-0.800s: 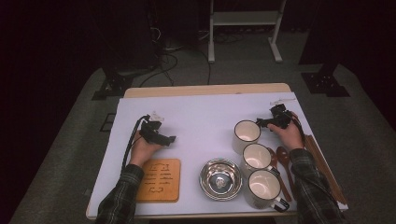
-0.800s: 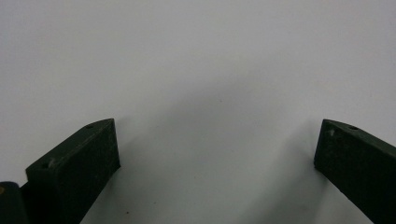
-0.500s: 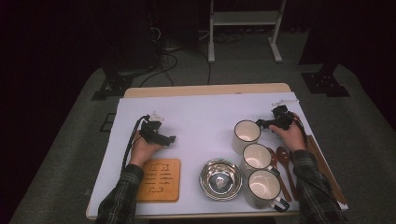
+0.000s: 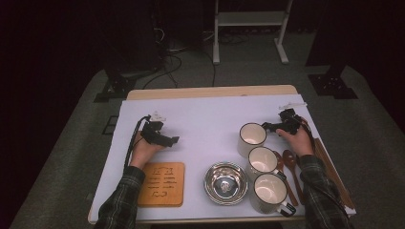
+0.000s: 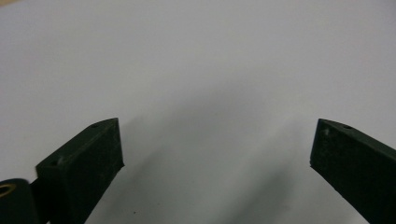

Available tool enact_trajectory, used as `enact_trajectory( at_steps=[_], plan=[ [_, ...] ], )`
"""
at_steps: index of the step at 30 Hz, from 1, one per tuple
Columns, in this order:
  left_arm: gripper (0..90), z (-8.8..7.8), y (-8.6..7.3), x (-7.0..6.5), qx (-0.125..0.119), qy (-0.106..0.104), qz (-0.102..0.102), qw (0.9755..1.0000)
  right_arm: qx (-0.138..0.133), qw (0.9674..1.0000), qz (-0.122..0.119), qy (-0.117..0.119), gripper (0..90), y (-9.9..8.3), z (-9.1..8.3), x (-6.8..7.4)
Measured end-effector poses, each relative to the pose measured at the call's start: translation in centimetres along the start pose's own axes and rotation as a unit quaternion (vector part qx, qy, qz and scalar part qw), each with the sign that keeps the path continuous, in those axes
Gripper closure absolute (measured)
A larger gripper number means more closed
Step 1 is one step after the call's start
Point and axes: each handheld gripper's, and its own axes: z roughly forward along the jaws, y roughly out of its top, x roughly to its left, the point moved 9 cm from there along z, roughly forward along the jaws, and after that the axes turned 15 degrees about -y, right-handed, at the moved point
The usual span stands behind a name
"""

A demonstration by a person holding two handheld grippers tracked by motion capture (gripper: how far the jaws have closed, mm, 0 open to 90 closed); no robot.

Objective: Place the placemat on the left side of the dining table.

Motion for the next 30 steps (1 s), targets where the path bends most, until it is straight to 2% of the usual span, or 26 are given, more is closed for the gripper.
enact_trajectory(
  at_steps=[5,12,17,20,22,30],
  plan=[
    [3.3,-0.4,-0.1,-0.5,0.01,-0.007,-0.006,0.9999,0.001,1.0,0.002,0.003,17.1,0.0,0.0,0.0],
    [4.4,-1.4,-0.7,-1.2,0.023,-0.005,-0.019,0.9995,0.003,1.0,0.003,0.004,17.0,0.0,0.1,0.0],
    [6.1,-2.2,-0.5,-1.8,0.013,-0.006,-0.018,0.9997,0.002,1.0,0.003,0.003,17.1,0.0,0.1,0.0],
    [6.9,-2.4,-0.9,-2.3,0.018,-0.008,-0.021,0.9996,0.002,1.0,0.001,0.002,17.1,0.0,0.1,0.0],
    [6.9,-2.7,-1.2,-2.5,0.023,-0.003,-0.02,0.9995,0.001,1.0,0.001,0.002,17.1,0.0,0.0,0.0],
    [12.1,-4.0,-1.6,-3.0,0.011,0.001,-0.032,0.9994,0.001,1.0,0.002,0.002,17.1,0.0,0.0,0.0]
  ],
)
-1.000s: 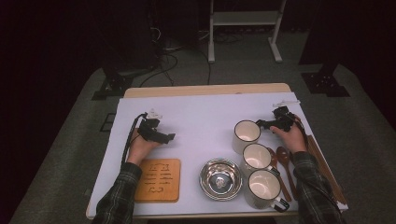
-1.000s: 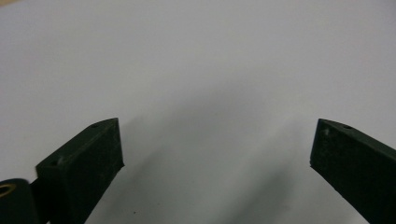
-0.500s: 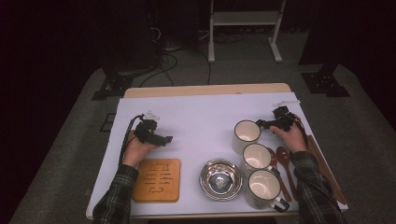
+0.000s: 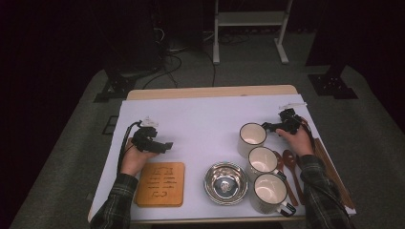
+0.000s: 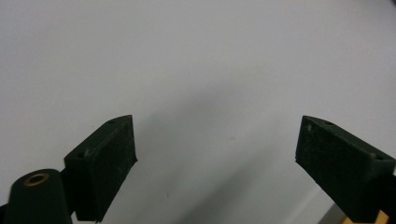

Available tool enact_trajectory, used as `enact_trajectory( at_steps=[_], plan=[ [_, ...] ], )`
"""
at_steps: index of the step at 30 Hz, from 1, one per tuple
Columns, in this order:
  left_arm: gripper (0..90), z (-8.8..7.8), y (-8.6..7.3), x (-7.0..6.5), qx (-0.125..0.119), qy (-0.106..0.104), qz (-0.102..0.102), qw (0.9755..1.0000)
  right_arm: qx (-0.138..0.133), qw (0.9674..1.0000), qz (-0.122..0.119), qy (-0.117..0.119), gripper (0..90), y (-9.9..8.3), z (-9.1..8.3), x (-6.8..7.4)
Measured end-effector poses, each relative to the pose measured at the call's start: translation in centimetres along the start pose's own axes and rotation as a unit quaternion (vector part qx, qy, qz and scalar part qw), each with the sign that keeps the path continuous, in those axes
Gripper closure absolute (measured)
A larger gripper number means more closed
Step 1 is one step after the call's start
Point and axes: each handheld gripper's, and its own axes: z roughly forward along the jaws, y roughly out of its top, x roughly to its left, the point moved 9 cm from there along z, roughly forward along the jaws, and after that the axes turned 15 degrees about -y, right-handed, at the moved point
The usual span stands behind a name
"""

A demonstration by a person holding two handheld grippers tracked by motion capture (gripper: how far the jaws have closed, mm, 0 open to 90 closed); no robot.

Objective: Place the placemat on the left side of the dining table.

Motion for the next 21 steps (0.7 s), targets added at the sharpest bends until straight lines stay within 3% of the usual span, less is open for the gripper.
enact_trajectory(
  at_steps=[4,7,21],
  plan=[
    [13.5,-0.6,-0.2,-0.3,-0.004,0.002,-0.005,1.0,0.0,1.0,-0.001,0.0,17.1,0.0,0.0,0.0],
    [20.9,-0.9,-0.5,-0.8,-0.004,-0.009,-0.009,0.9999,0.0,1.0,-0.001,0.0,17.1,0.0,0.0,0.0],
    [39.6,-2.2,-2.2,-2.6,0.0,0.01,-0.012,0.9999,0.0,1.0,0.0,0.0,17.1,0.0,0.0,0.0]
  ],
)
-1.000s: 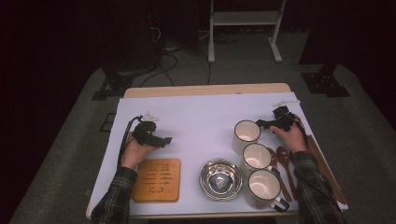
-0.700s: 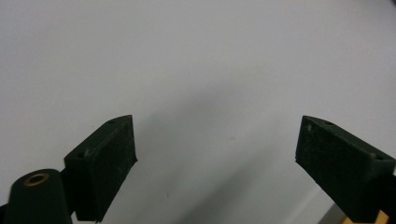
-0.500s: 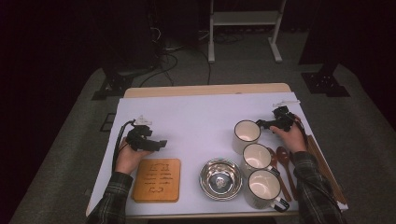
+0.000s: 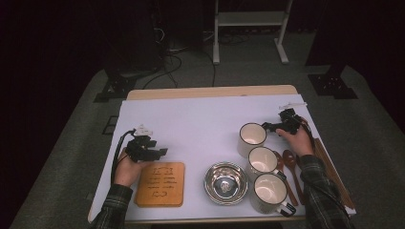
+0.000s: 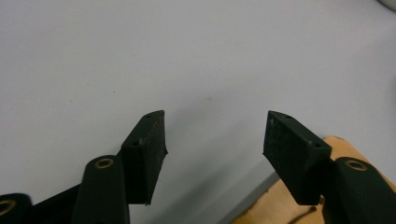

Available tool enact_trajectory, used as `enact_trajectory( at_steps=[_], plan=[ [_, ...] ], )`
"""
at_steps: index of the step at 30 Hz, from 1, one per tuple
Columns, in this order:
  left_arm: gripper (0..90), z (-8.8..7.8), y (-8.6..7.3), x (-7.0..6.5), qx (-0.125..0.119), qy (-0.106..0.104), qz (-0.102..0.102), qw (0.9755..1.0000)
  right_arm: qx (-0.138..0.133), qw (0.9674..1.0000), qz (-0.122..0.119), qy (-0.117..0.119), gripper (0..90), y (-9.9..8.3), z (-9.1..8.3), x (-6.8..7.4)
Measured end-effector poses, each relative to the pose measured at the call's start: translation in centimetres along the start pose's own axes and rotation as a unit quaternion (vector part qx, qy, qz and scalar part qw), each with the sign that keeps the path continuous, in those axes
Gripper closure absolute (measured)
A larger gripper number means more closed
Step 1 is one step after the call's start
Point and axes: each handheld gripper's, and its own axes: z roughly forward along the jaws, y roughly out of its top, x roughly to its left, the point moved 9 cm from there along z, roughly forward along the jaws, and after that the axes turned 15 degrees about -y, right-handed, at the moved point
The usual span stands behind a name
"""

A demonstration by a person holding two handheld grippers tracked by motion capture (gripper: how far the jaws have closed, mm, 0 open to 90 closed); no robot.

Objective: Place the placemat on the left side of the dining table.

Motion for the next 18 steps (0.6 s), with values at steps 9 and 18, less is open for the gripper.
enact_trajectory(
  at_steps=[9,18],
  plan=[
    [50.8,-1.0,-1.2,-0.8,-0.004,0.003,-0.009,0.9999,-0.001,1.0,-0.001,-0.001,17.1,0.0,0.0,0.0],
    [67.3,-2.6,-2.1,-1.2,-0.001,0.01,-0.017,0.9998,-0.001,1.0,-0.001,-0.001,17.1,0.0,0.0,0.0]
  ],
)
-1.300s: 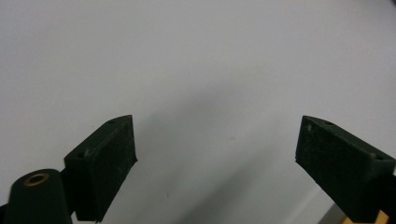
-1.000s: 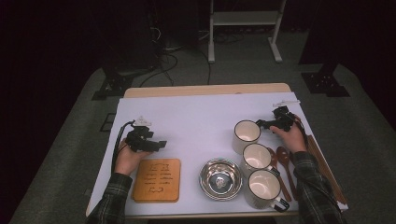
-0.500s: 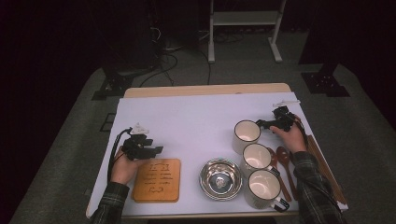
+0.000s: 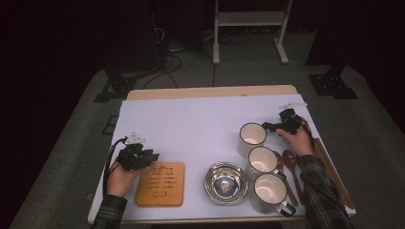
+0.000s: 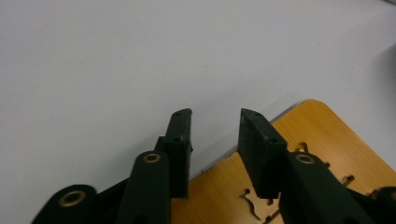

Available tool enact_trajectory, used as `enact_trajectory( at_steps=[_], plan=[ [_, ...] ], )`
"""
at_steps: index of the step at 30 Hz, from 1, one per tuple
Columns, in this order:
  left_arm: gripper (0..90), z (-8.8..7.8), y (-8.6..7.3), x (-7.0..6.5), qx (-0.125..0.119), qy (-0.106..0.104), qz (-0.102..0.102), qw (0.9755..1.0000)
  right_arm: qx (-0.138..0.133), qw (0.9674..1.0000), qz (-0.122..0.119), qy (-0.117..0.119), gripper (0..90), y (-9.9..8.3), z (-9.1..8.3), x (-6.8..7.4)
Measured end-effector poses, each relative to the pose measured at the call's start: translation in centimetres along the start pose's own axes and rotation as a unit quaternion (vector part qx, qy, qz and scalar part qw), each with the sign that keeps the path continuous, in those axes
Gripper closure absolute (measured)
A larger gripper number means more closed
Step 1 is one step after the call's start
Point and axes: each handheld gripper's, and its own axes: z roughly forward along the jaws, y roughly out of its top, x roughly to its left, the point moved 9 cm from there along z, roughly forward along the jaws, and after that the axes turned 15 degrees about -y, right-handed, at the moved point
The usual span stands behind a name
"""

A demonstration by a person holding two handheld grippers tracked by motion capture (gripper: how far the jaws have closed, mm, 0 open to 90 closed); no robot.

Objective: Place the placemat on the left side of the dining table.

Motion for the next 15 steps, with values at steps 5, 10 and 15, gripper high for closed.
enact_trajectory(
  at_steps=[5,10,15],
  plan=[
    [79.5,-0.7,-0.8,-0.4,0.002,-0.006,-0.009,0.9999,0.0,1.0,0.0,0.0,17.1,0.0,0.0,0.0],
    [88.5,-1.5,-1.5,-0.8,-0.003,-0.011,-0.019,0.9998,0.0,1.0,0.0,0.0,17.1,0.0,0.0,0.0],
    [90.0,-2.2,-2.4,-0.8,0.001,-0.011,-0.022,0.9997,0.0,1.0,0.001,0.0,17.1,0.0,0.0,0.0]
  ],
)
